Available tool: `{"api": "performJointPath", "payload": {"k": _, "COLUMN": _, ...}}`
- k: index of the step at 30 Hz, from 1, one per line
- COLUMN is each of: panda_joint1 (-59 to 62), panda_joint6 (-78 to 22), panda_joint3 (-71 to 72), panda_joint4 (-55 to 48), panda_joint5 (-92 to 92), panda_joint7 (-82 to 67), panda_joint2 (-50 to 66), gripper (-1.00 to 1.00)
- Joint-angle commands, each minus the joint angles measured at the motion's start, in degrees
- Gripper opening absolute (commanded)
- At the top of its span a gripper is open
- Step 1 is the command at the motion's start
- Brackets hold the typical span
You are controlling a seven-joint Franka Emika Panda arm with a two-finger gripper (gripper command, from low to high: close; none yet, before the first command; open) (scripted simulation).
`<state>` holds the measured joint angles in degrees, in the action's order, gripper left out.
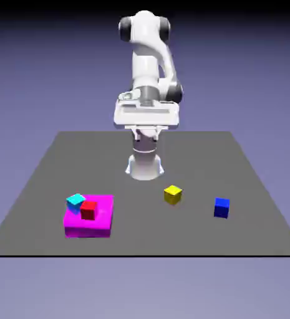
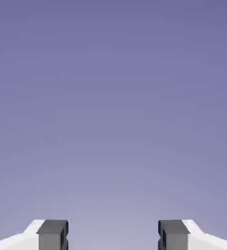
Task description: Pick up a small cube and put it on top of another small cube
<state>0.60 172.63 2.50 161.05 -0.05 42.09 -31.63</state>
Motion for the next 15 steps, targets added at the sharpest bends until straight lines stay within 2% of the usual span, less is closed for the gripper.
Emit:
{"api": "performJointPath", "payload": {"k": 1, "panda_joint1": 1.1, "panda_joint6": -1.1, "panda_joint3": 2.1, "panda_joint4": 0.0, "panda_joint5": 0.0, "panda_joint7": -0.3, "panda_joint2": 0.9, "gripper": 0.00}}
{"api": "performJointPath", "payload": {"k": 15, "panda_joint1": 16.1, "panda_joint6": -17.1, "panda_joint3": 31.1, "panda_joint4": 0.7, "panda_joint5": -0.6, "panda_joint7": -4.6, "panda_joint2": 12.8, "gripper": 0.00}}
